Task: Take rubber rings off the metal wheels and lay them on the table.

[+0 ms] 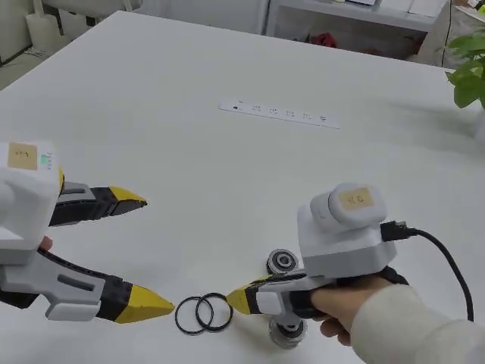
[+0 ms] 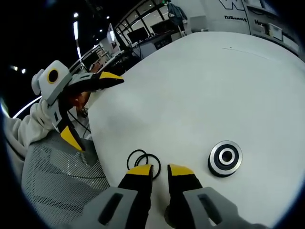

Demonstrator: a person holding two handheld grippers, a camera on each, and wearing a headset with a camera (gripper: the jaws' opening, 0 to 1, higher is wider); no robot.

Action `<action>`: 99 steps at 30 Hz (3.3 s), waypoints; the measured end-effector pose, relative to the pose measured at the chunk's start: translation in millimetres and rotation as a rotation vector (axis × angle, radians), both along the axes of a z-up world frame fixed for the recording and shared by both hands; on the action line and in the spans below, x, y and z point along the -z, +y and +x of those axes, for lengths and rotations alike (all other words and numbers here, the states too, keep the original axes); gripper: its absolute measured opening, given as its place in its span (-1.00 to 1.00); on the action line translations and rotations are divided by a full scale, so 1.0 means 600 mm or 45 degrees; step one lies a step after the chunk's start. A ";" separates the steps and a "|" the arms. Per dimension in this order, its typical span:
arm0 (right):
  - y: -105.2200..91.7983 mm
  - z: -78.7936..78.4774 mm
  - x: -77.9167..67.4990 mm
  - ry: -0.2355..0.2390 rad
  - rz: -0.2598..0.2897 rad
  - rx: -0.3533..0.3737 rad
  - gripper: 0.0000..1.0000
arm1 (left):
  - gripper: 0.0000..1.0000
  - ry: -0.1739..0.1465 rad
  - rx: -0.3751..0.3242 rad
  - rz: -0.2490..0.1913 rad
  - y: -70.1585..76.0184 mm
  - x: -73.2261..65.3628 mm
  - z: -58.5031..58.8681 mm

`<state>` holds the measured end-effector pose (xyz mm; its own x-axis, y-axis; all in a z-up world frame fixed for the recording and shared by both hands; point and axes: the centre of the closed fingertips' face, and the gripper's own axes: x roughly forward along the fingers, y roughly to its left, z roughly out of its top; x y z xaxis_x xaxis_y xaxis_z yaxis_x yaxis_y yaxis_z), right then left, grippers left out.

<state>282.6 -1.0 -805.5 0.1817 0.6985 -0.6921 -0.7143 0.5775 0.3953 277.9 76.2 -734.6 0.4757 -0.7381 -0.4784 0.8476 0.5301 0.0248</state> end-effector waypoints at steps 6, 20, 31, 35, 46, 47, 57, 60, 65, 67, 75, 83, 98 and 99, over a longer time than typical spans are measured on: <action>-0.006 0.011 -0.006 -0.008 0.018 0.029 -0.78 | 0.67 0.002 0.001 0.000 0.000 0.000 0.000; -0.026 0.045 -0.027 -0.055 0.061 0.119 -0.63 | 0.71 -0.003 -0.009 0.000 0.001 0.000 0.002; -0.057 0.084 -0.057 -0.122 0.120 0.225 -0.55 | 0.72 0.000 -0.008 0.001 0.001 0.001 0.002; -0.069 0.092 -0.064 -0.124 0.139 0.273 -0.52 | 0.72 0.002 0.001 -0.002 -0.001 0.001 0.000; -0.103 0.111 -0.070 -0.162 0.140 0.340 -0.36 | 0.76 0.016 0.004 0.003 -0.002 0.004 -0.002; -0.108 0.113 -0.070 -0.167 0.135 0.346 -0.34 | 0.76 0.016 0.005 0.000 -0.002 0.003 -0.002; -0.138 0.121 -0.074 -0.226 0.142 0.335 -0.05 | 0.80 0.032 0.018 -0.062 -0.016 -0.010 -0.001; -0.143 0.119 -0.074 -0.247 0.144 0.313 0.00 | 0.80 0.035 0.031 -0.069 -0.022 -0.014 0.001; -0.147 0.115 -0.069 -0.295 0.100 0.248 0.08 | 0.82 0.015 0.058 -0.075 -0.038 -0.031 0.006; -0.147 0.110 -0.064 -0.302 0.096 0.215 0.11 | 0.83 -0.012 0.080 -0.088 -0.048 -0.047 0.009; -0.137 0.098 -0.055 -0.341 0.113 0.102 0.07 | 0.83 -0.115 0.168 -0.121 -0.084 -0.112 0.025; -0.130 0.088 -0.048 -0.379 0.110 0.023 -0.01 | 0.81 -0.186 0.254 -0.144 -0.125 -0.154 0.055; -0.130 0.081 -0.027 -0.389 0.067 -0.029 -0.23 | 0.58 -0.174 0.365 -0.182 -0.202 -0.127 0.104; -0.131 0.082 -0.027 -0.390 0.068 -0.022 -0.24 | 0.55 -0.165 0.363 -0.190 -0.205 -0.122 0.106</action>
